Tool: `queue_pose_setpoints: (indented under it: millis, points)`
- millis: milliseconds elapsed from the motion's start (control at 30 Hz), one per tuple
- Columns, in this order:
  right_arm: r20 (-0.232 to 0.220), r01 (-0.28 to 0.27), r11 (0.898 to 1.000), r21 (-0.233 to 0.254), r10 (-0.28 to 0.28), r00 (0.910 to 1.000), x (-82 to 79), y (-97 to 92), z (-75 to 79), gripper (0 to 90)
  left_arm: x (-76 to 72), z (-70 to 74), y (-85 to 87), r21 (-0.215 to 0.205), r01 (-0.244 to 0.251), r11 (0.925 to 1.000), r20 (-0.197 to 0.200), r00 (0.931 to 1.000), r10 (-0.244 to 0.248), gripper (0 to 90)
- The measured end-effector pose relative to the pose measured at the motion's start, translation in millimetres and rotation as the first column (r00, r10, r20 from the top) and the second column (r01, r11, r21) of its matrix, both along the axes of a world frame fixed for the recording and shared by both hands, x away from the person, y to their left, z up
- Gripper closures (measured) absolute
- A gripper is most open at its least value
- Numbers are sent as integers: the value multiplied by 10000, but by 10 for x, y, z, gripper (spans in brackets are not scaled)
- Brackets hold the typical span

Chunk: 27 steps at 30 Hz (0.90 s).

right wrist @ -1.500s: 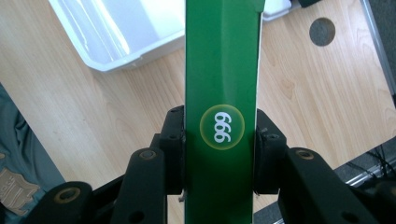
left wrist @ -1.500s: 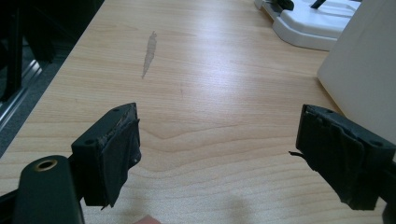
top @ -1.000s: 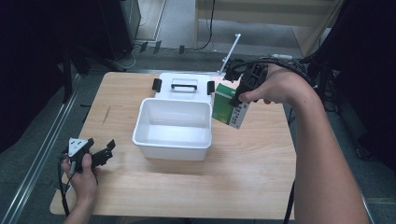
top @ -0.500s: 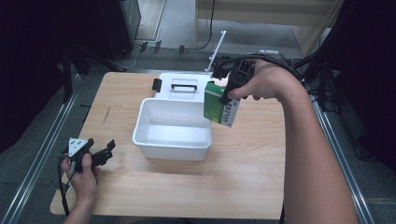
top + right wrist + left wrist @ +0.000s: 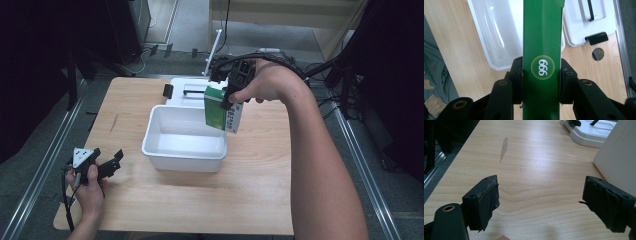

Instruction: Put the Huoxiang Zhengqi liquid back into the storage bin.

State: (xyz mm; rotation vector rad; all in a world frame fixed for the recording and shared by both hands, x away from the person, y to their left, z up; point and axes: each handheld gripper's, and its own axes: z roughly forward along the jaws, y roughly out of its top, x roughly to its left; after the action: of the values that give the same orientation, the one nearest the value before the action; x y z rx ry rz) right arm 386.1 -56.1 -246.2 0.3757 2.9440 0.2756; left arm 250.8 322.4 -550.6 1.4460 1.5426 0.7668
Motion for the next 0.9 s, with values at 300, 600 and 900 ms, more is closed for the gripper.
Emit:
queue_pose_setpoints:
  millis: [300, 600, 900]
  points:
    - [34, -749, 9972, 2, 749, 9972, -3, 187, -60, 644, 0, 0, 1, -15, 2, 10000, -2, 10000, -2, 148]
    - [377, -2249, 9744, -74, 2250, 9736, -48, 305, -159, 644, -1, 1, 3, -20, 3, 10000, -13, 10000, -3, 148]
    - [164, -2564, 9664, -188, 2567, 9664, -20, 323, -269, 644, 2, -1, 1, -66, -17, 10000, 29, 10000, 17, 148]
